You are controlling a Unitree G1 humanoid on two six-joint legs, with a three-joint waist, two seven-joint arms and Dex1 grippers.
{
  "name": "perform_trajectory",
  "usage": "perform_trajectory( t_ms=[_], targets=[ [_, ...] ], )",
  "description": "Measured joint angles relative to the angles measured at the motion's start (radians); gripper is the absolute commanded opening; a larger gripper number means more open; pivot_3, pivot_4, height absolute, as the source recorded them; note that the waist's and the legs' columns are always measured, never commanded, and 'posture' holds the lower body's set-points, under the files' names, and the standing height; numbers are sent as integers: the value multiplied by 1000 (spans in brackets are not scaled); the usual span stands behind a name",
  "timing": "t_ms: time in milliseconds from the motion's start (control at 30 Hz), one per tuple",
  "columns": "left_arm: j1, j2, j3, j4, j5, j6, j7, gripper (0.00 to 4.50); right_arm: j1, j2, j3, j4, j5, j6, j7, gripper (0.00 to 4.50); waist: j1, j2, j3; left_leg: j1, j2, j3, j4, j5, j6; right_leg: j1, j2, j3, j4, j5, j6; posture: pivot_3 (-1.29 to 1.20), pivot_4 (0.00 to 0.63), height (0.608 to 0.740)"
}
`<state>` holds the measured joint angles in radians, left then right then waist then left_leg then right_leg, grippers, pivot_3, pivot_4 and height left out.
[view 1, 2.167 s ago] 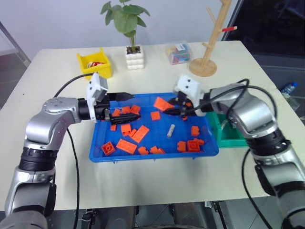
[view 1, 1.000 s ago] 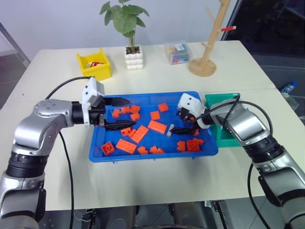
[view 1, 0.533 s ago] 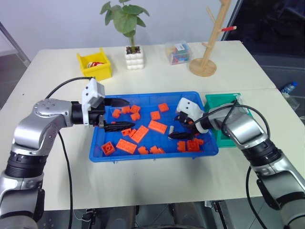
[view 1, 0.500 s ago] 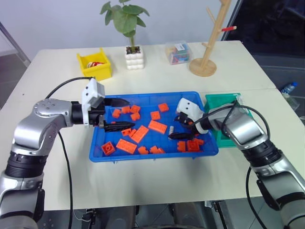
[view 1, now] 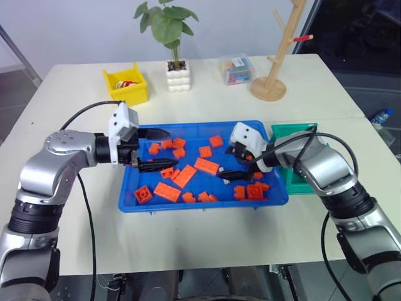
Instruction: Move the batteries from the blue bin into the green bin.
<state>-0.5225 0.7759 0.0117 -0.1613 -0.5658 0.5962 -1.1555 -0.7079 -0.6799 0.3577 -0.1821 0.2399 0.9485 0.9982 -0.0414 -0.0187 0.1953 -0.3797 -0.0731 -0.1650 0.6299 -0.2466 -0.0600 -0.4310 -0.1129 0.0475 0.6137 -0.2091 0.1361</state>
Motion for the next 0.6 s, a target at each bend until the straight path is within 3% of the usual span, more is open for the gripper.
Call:
perform_trajectory(
  t_ms=[300,400,600],
  targets=[
    [0,-3,2,0,0,-2,9,4500,41,-8,31,-13,0,5,2,4443,-1,0,0,0,0,0,0,0,0,0,0,0,0,0,0,0,150,740],
    [0,-4,2,0,-1,-9,15,4500,44,-3,53,14,-13,-3,-7,3652,-1,0,0,0,0,0,0,0,0,0,0,0,0,0,0,0,150,740],
    [0,-4,5,0,-2,-15,26,4500,45,5,61,52,-30,-31,-16,681,-1,0,0,0,0,0,0,0,0,0,0,0,0,0,0,0,150,740]
  ],
)
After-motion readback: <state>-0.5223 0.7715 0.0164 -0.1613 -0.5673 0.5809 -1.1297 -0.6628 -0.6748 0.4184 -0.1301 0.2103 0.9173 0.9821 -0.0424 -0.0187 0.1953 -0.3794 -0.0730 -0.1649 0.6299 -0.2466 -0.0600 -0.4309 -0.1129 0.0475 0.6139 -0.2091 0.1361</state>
